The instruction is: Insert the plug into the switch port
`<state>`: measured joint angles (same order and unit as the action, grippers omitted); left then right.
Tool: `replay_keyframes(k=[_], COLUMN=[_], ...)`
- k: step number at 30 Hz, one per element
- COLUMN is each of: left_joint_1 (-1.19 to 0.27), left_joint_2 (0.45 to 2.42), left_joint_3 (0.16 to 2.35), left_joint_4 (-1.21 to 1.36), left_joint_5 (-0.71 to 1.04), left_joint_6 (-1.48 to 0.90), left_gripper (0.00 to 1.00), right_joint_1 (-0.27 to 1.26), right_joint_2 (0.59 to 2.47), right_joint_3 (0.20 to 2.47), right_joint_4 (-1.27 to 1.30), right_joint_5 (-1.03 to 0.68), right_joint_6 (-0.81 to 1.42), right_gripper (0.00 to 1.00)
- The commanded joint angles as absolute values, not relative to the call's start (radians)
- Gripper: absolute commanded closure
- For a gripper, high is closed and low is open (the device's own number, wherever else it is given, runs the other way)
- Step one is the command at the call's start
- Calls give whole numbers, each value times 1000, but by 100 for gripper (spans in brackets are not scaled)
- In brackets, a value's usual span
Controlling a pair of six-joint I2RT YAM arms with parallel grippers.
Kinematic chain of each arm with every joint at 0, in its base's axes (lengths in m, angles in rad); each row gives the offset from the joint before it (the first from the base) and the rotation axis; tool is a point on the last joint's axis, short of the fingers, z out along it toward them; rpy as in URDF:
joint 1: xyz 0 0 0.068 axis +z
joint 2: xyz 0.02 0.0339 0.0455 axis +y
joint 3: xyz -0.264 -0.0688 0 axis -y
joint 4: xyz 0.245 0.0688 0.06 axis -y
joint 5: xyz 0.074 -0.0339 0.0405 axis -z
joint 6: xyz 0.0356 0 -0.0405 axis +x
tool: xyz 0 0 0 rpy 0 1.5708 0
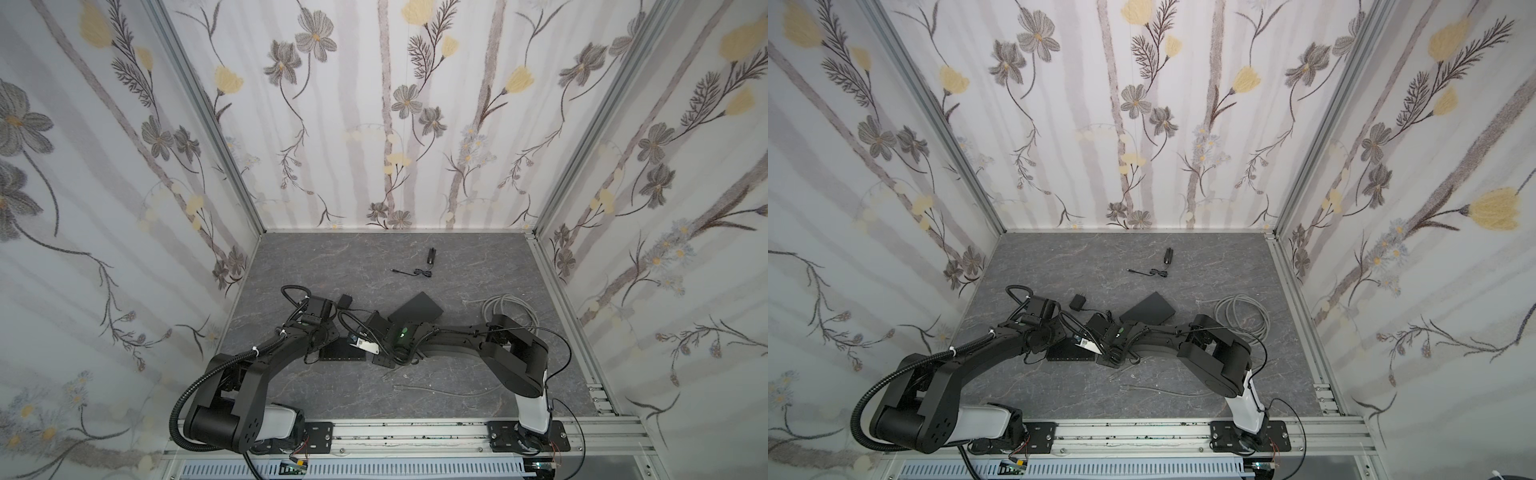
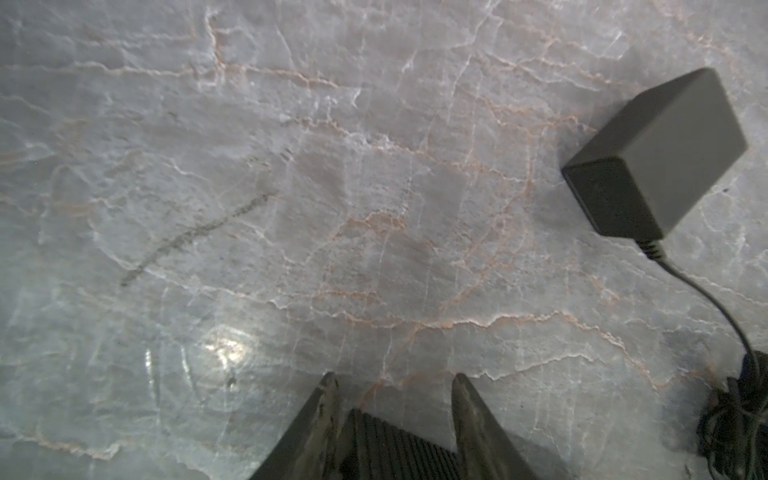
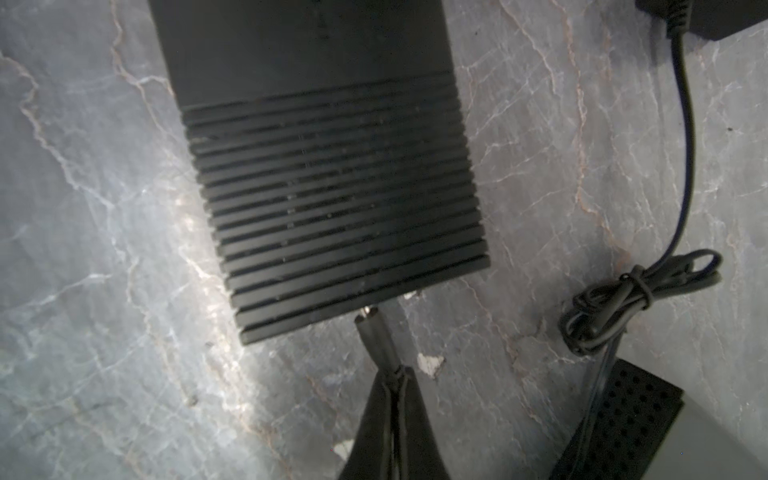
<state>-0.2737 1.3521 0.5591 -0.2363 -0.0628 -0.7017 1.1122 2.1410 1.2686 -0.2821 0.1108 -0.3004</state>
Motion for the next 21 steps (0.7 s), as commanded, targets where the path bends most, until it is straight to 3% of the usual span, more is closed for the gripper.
replay_keyframes(k=[1, 21], left_joint_1=[-282, -281], left_joint_2=[1321, 1265], left_joint_3=[544, 503], left_joint_4=[-274, -272], left_joint_5=[13, 17], left_joint_6=[-754, -757], left_gripper=[54, 53], right_joint_1=[1110, 1132], right_joint_2=[2124, 2142], right_joint_3=[1271, 1289], right_joint_4=[-167, -167], right_joint_5=[65, 51], right_joint_6=[-224, -152], right_gripper=[100, 100])
